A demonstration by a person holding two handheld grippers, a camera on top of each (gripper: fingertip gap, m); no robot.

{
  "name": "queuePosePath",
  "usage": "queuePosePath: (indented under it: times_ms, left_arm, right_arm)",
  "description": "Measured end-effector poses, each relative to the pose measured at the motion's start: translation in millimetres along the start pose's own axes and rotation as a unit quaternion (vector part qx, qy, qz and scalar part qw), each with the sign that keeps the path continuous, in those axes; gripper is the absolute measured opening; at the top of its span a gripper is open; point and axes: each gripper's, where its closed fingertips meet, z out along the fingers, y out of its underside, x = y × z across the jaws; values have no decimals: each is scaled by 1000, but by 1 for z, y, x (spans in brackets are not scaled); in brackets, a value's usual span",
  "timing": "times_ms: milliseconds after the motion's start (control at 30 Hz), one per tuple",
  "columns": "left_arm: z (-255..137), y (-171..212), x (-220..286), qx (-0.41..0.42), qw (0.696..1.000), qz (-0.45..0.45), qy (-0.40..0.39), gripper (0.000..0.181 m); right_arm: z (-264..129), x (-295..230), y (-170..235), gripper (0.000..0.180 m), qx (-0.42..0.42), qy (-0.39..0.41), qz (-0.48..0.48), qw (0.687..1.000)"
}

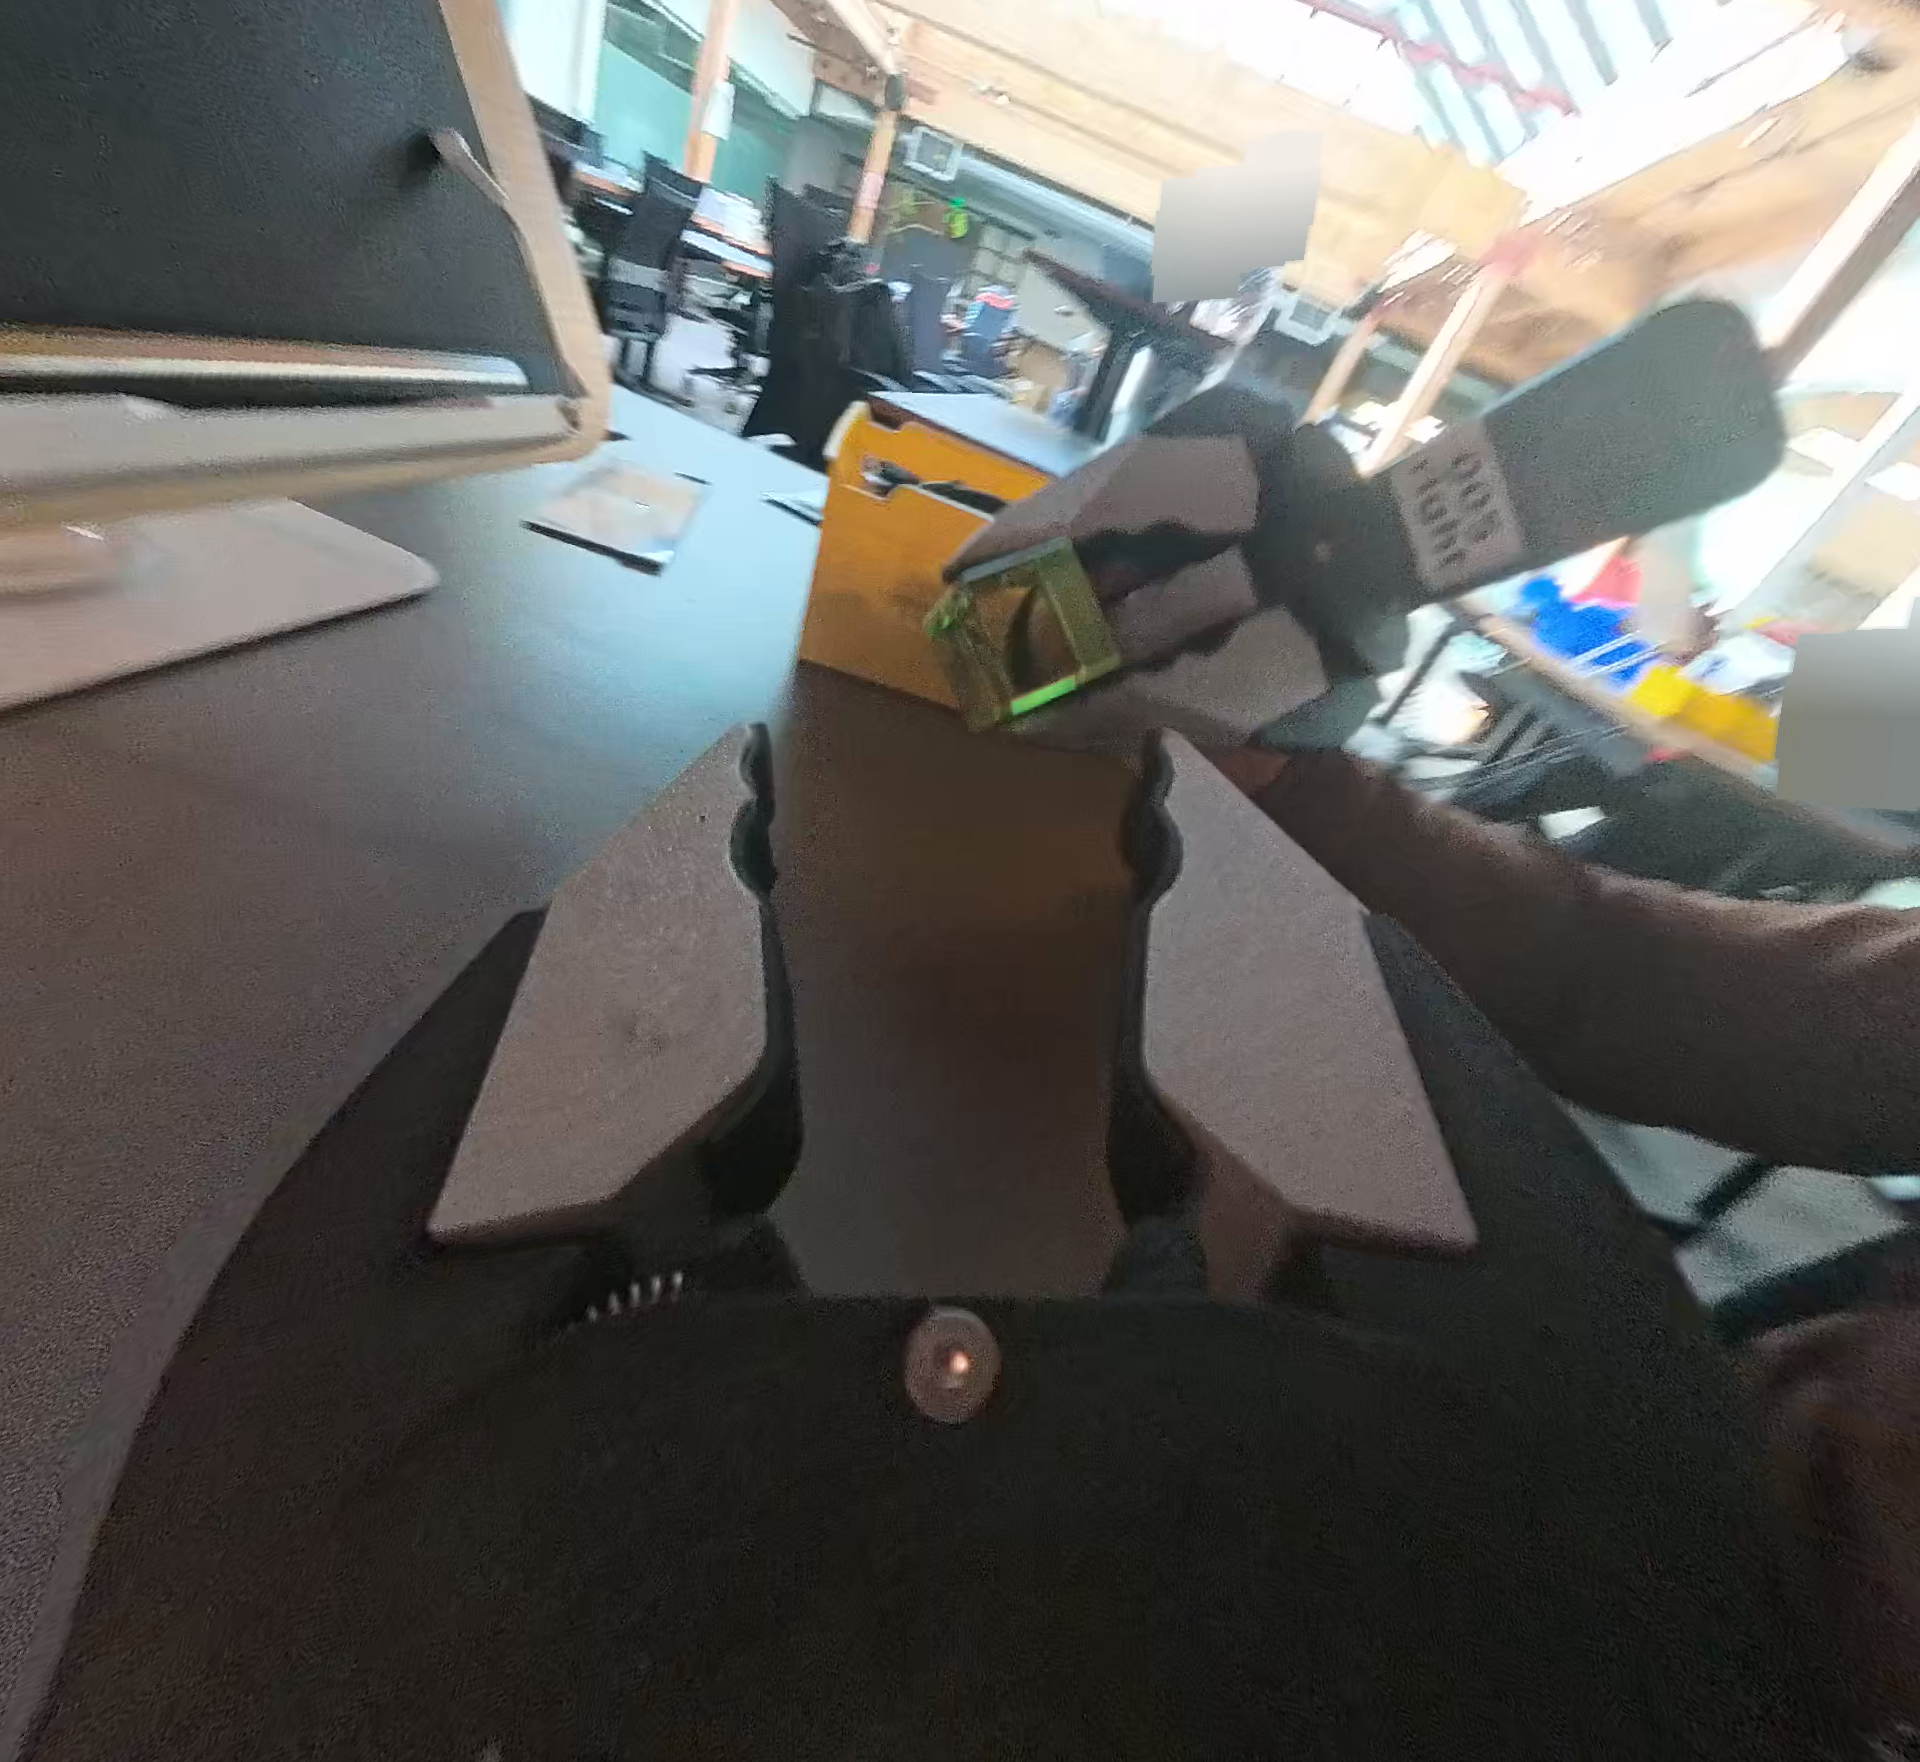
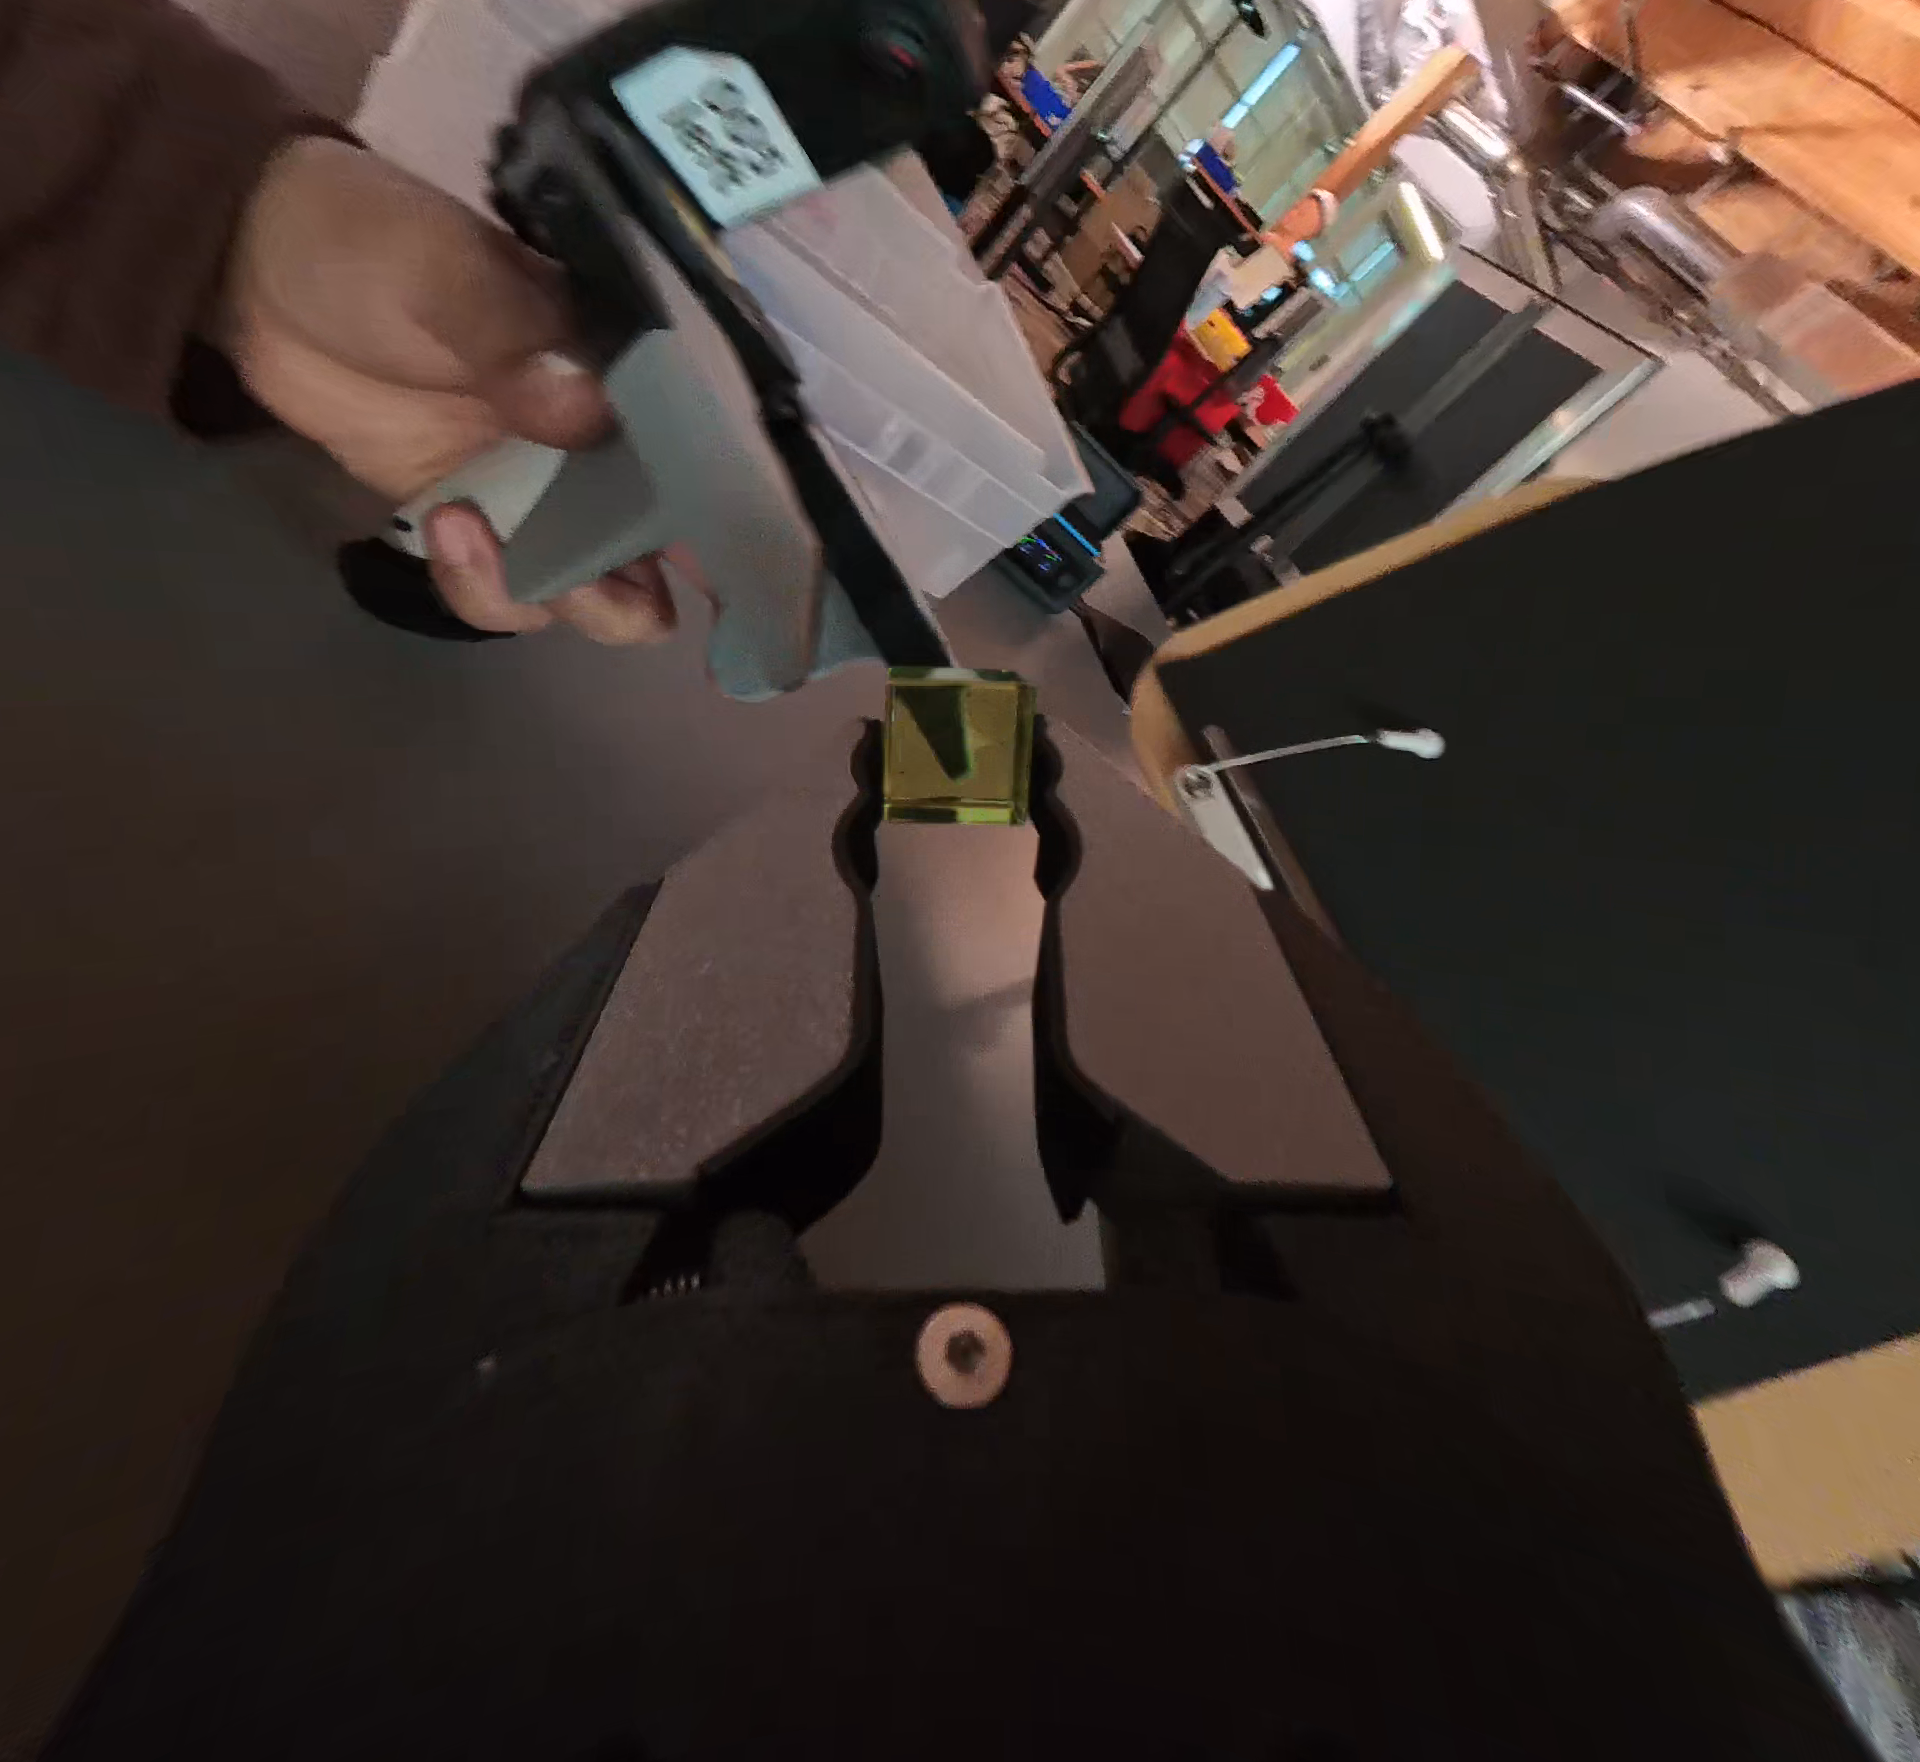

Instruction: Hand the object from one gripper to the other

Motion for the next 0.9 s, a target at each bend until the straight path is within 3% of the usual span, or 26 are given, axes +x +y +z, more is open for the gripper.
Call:
queuePosePath:
  times_ms: [167,267,400,533,667,900]
  left_arm:
    - [-2,-2,10,10,997,-58,58,54]
    - [1,11,7,-30,999,-17,39,30]
    - [1,15,1,-54,997,46,4,29]
    - [-4,7,-12,-55,986,140,-64,28]
    - [-15,-11,-20,-32,952,268,-142,29]
    - [-10,-7,-13,-70,867,451,-199,29]
  right_arm:
    - [11,-18,7,25,-47,10,-106,993]
    - [14,-17,6,24,-59,33,-137,988]
    - [16,-19,12,25,-75,35,-126,989]
    - [13,-15,19,35,-73,3,-14,997]
    - [8,-7,25,40,-46,-44,143,988]
    - [5,-7,1,53,62,-174,407,895]
